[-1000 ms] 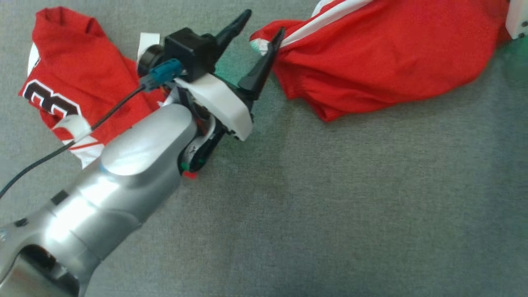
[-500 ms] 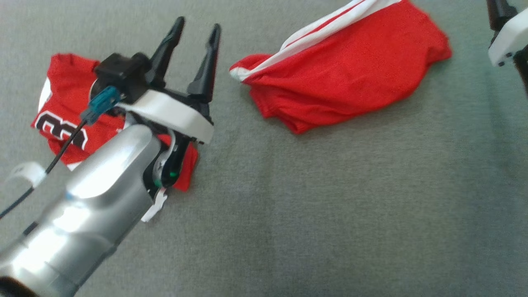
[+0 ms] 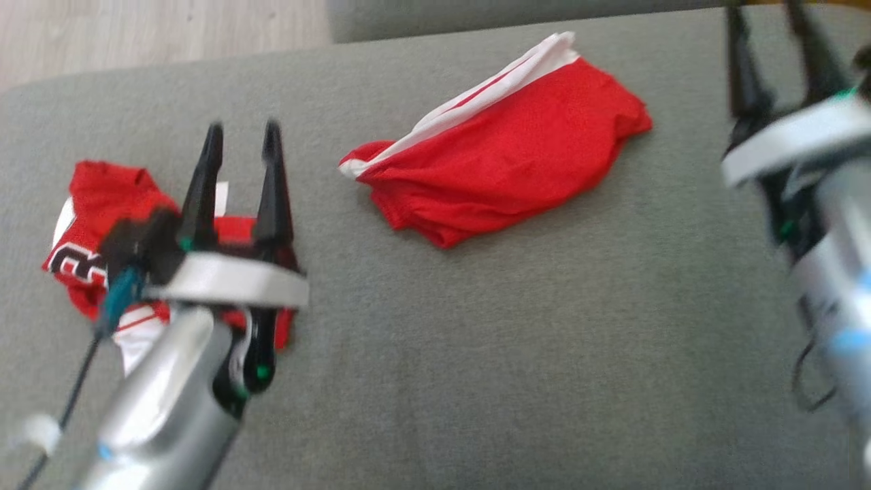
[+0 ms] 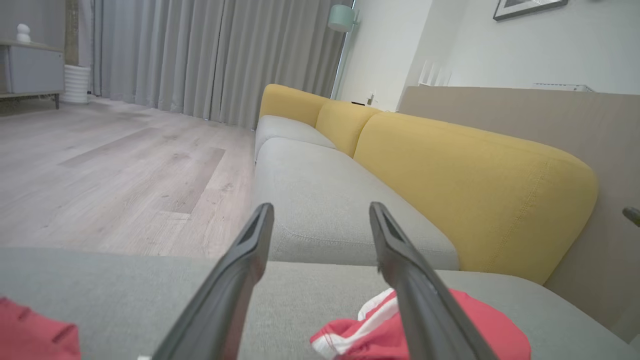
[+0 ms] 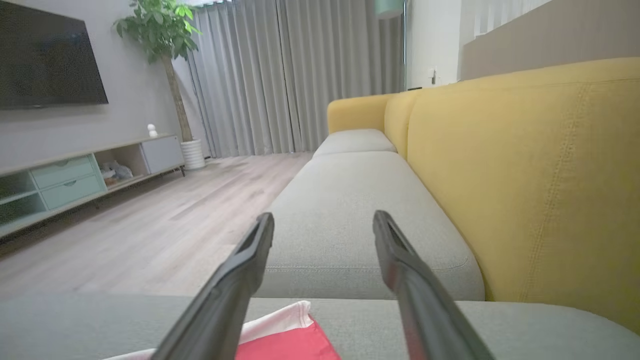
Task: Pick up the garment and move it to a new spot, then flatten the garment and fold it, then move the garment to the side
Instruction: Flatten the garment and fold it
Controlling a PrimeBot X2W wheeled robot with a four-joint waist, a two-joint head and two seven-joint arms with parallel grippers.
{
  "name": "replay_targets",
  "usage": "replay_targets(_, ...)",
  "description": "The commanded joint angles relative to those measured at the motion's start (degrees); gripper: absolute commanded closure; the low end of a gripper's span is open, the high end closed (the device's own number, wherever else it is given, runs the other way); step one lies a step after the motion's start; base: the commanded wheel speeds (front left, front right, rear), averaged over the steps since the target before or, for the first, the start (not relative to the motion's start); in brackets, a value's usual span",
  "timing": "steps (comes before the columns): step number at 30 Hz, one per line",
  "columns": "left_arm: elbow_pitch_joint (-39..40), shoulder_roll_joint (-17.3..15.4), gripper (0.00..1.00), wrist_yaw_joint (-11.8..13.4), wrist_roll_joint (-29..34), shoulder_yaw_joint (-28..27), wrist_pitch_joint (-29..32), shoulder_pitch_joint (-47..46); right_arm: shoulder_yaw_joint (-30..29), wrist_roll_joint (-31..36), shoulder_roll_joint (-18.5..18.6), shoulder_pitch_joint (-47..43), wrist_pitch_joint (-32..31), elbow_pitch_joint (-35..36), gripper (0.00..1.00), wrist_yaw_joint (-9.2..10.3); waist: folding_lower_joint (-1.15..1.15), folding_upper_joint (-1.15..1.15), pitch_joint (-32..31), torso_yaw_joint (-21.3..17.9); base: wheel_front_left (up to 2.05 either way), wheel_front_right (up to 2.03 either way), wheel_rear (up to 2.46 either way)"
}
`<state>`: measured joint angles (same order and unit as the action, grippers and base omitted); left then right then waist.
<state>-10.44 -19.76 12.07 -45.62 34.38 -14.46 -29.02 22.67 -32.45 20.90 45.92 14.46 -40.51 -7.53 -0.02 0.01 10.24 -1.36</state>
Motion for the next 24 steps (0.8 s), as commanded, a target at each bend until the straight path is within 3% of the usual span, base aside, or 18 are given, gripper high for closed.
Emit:
replay_targets(1,1.9,-0.6,0.0,-0.4,1.4,-4.0,-0.5,0.0,-1.3,1.8,-1.6,-2.4,0.5,3.4,0.0,0.04,0.02,-0.01,-1.1,-1.0,0.0,0.0,0.0)
replay_targets(7,2.1,4.6,0.0,-4.2,7.9,-12.0,-0.5,9.9,-12.4,10.3,-10.6,-17.9,0.5,14.7,0.0,0.04,0.02,-0.01,-3.2,-1.7,0.0,0.0,0.0)
replay_targets(11,1.5,8.1,0.0,-7.4,11.4,-16.4,-0.5,15.3,-15.4,13.8,-15.2,-27.5,0.5,19.5,0.0,0.04,0.02,-0.01,-4.1,-1.7,0.0,0.0,0.0)
replay_targets(17,0.0,11.9,0.0,-11.3,16.9,-20.0,-0.5,18.6,-16.8,16.2,-17.4,-34.4,0.5,22.1,0.0,0.04,0.02,-0.01,-4.5,-1.0,0.0,0.0,0.0)
replay_targets(24,-1.4,14.2,0.0,-14.6,20.6,-21.4,-0.5,17.2,-18.4,18.1,-17.9,-32.0,-1.0,22.6,0.0,0.04,0.02,-0.01,-1.7,1.2,0.0,0.0,0.0)
